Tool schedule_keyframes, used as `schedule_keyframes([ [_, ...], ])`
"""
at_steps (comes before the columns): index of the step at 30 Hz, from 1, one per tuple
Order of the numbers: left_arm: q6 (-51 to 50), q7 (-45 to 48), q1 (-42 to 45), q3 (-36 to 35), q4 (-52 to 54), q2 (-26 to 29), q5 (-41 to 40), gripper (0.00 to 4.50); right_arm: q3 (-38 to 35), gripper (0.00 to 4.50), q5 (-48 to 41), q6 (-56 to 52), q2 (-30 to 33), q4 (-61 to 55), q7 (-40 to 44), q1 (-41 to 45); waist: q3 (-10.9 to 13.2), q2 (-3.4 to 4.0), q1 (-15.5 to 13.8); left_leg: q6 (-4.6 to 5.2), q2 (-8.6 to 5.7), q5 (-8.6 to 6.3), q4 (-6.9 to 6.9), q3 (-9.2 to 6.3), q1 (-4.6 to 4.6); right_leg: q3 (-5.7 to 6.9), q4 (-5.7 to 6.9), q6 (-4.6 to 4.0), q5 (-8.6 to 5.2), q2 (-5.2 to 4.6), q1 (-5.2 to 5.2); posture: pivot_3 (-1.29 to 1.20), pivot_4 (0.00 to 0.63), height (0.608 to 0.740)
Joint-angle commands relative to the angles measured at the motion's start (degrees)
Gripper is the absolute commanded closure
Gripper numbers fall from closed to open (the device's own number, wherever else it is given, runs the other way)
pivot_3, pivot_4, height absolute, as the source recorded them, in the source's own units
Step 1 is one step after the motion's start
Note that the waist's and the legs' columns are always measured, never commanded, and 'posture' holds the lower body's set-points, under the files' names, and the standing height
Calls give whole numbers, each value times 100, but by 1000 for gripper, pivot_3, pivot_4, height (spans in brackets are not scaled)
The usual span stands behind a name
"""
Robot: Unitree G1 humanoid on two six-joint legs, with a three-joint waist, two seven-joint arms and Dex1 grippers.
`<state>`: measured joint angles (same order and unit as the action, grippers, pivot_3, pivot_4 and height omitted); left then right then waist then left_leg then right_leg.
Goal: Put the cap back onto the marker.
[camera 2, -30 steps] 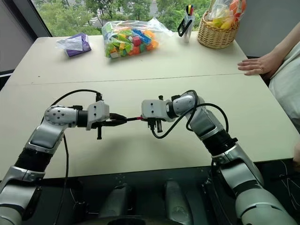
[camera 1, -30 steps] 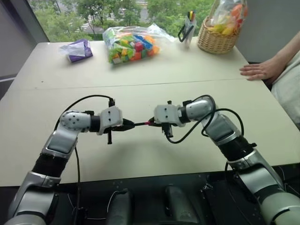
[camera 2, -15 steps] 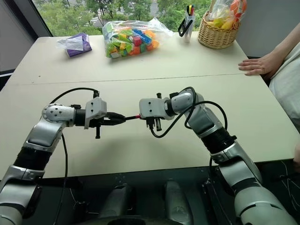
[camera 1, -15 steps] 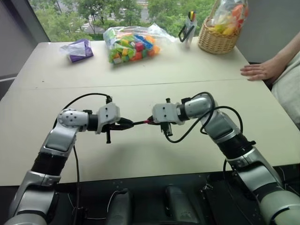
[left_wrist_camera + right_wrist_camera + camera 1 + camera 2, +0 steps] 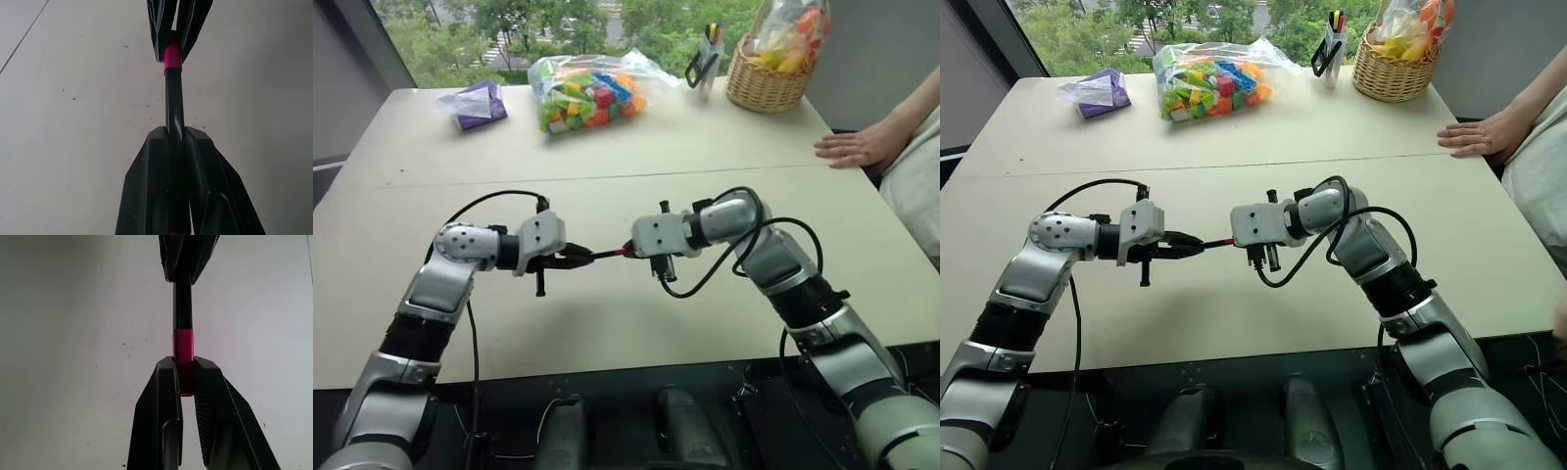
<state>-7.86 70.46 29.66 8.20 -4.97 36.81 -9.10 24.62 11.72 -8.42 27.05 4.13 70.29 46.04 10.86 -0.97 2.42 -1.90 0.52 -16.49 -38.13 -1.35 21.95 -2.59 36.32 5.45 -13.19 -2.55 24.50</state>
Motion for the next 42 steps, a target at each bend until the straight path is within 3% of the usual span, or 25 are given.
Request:
schedule_keyframes([
  [1, 148, -78, 346, 8, 397, -162, -145, 4500, 375, 4454, -85, 375, -273, -200, 146, 171, 0, 0, 0, 0, 0, 0, 0, 0, 0, 0, 0, 0, 0, 0, 0, 0, 150, 740],
  [11, -9, -90, 278, 50, 511, -68, -27, 4500, 497, 4454, 390, 692, -136, 123, 95, 203, 0, 0, 1, 0, 0, 0, 0, 0, 0, 0, 0, 0, 0, 0, 0, 0, 150, 740],
  [32, -258, -273, 100, -141, 732, -107, -212, 4500, 193, 4454, 210, 197, -150, -313, -86, 50, 0, 0, 1, 0, 0, 0, 0, -1, 0, 0, 3, 0, 0, 0, 1, 0, 150, 740],
  [36, -186, -259, 87, -113, 750, -89, -172, 4500, 202, 2776, 192, 199, -139, -329, -72, 40, 0, 0, 0, 0, 0, 0, 0, -1, 0, 0, 3, 0, 0, 0, 1, 0, 150, 740],
  [41, -156, -283, 41, -89, 771, -59, -189, 4500, 234, 74, 186, 206, -89, -353, -100, 35, 0, 0, 0, 0, -1, 0, -2, -2, 0, 0, 4, 0, 0, -1, 1, 0, 150, 740],
  [42, -151, -284, 16, -87, 777, -45, -192, 4500, 234, 74, 188, 220, -69, -342, -107, 41, 0, 0, 0, 0, -1, 0, -2, -2, 0, 0, 5, 0, 0, 0, 1, 0, 150, 740],
])
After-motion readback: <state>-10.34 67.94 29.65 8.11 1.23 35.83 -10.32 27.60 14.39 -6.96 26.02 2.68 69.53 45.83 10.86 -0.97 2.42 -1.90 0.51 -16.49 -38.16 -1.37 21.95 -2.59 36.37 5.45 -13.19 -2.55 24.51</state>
